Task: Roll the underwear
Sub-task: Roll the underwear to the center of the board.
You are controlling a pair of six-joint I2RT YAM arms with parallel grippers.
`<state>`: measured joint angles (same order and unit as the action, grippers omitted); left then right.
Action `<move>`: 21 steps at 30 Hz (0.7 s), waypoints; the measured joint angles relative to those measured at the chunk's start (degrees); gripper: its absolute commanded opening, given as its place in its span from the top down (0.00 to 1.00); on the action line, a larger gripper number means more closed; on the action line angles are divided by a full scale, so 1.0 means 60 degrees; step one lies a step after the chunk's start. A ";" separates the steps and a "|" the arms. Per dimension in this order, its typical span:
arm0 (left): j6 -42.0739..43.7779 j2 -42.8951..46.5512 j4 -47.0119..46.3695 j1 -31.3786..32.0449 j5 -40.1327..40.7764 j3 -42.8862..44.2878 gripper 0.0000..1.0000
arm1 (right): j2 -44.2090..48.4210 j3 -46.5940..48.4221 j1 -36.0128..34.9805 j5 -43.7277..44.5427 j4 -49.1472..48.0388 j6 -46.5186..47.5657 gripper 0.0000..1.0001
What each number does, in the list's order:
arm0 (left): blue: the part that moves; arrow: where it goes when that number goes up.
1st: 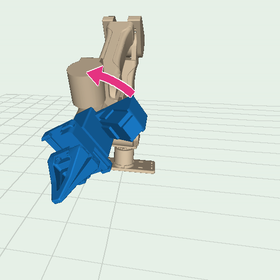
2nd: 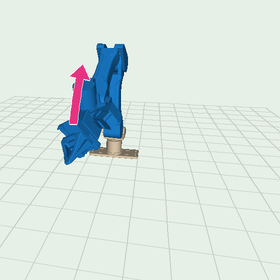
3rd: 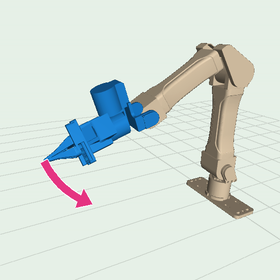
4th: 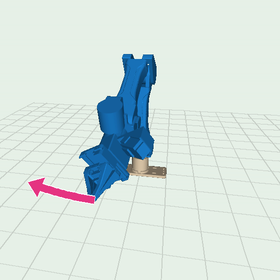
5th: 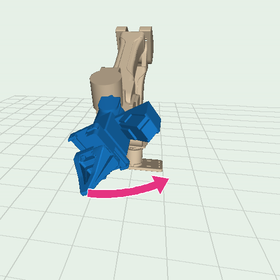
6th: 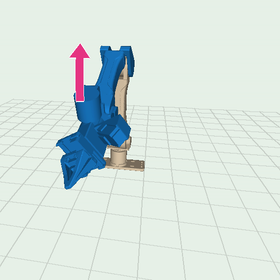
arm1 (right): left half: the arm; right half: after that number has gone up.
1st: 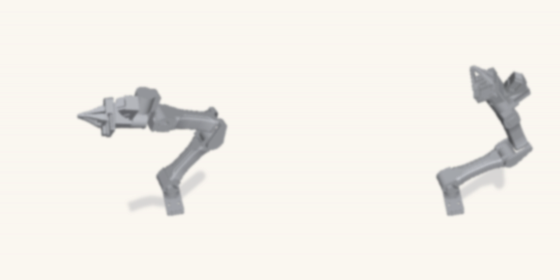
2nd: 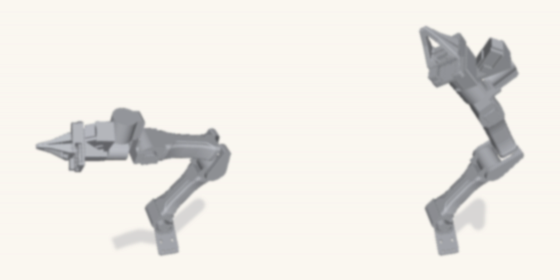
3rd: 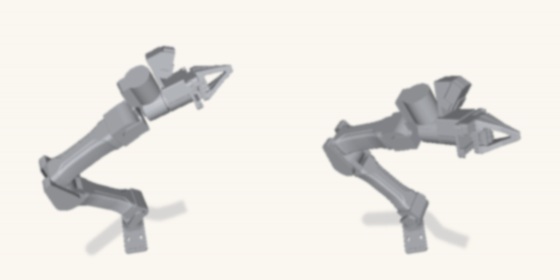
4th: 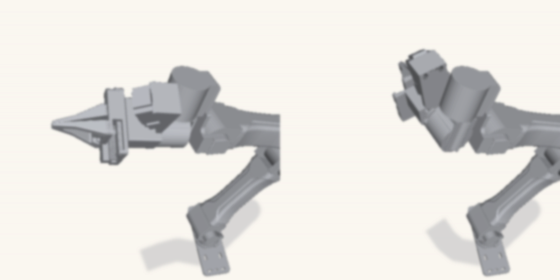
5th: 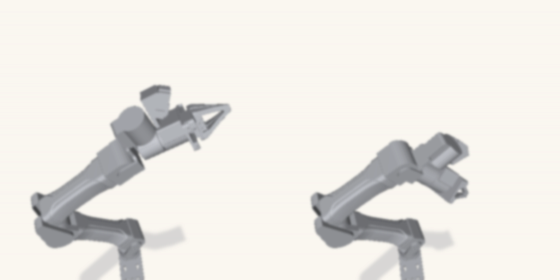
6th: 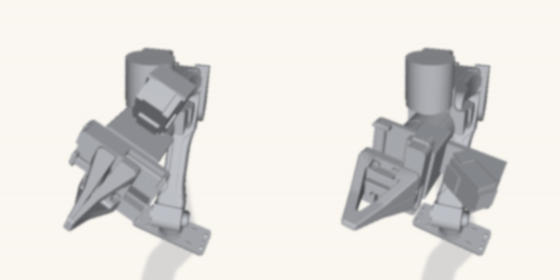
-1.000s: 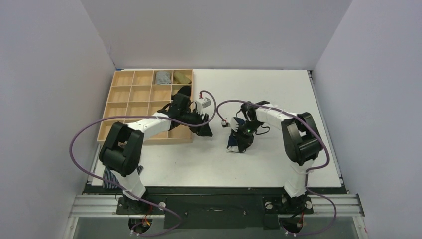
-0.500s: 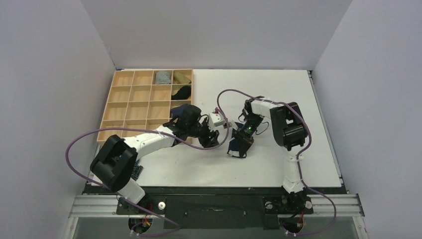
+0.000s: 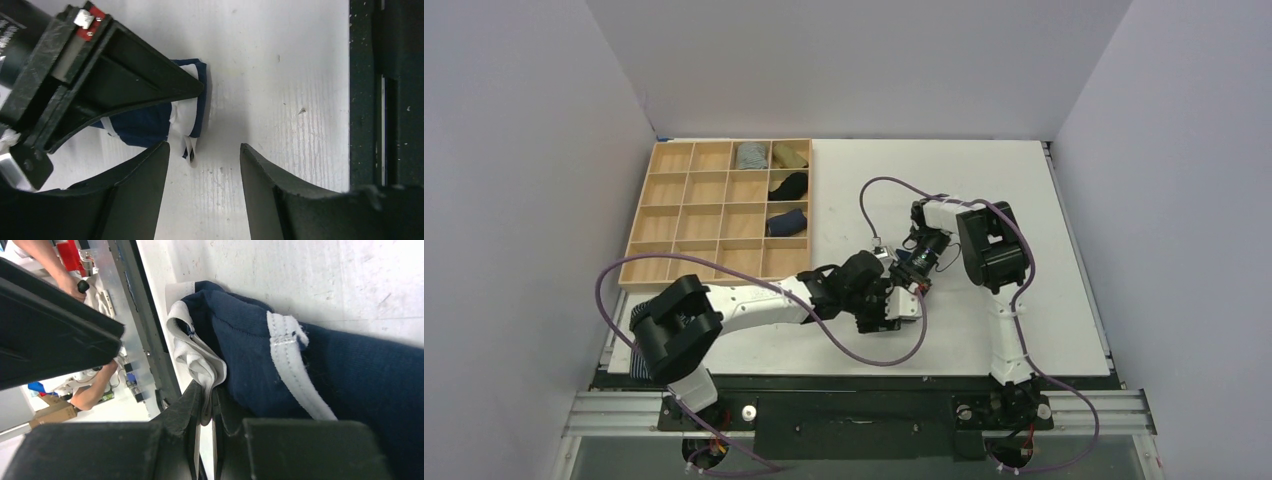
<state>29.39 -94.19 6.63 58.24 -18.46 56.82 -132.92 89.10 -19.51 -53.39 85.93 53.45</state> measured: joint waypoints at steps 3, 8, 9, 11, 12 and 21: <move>0.0346 -0.0295 -0.0015 0.0317 0.0474 0.0026 0.48 | -0.0044 0.0007 0.0007 -0.0007 0.0127 0.0000 1.00; 0.0725 -0.0892 -0.0036 0.0474 0.1104 0.0102 0.48 | -0.0044 0.0011 0.0007 -0.0011 0.0168 -0.0007 1.00; 0.0754 -0.1005 -0.0044 0.0474 0.1188 0.0153 0.48 | -0.0044 0.0011 0.0007 -0.0011 0.0168 -0.0007 1.00; 0.0812 -0.1228 -0.0058 0.0470 0.1366 0.0321 0.48 | -0.0044 0.0011 0.0007 -0.0007 0.0164 -0.0011 1.00; 0.0831 -0.1315 -0.0066 0.0470 0.1439 0.0408 0.48 | -0.0044 0.0011 0.0007 -0.0011 0.0164 -0.0015 1.00; 0.0936 -0.1657 -0.0160 0.0470 0.1763 0.0892 0.48 | -0.0044 0.0011 0.0007 -0.0007 0.0157 -0.0055 1.00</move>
<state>35.00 -104.14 5.67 61.06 -7.88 62.17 -133.19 89.17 -19.46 -53.43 86.87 53.12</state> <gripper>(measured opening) 0.522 0.046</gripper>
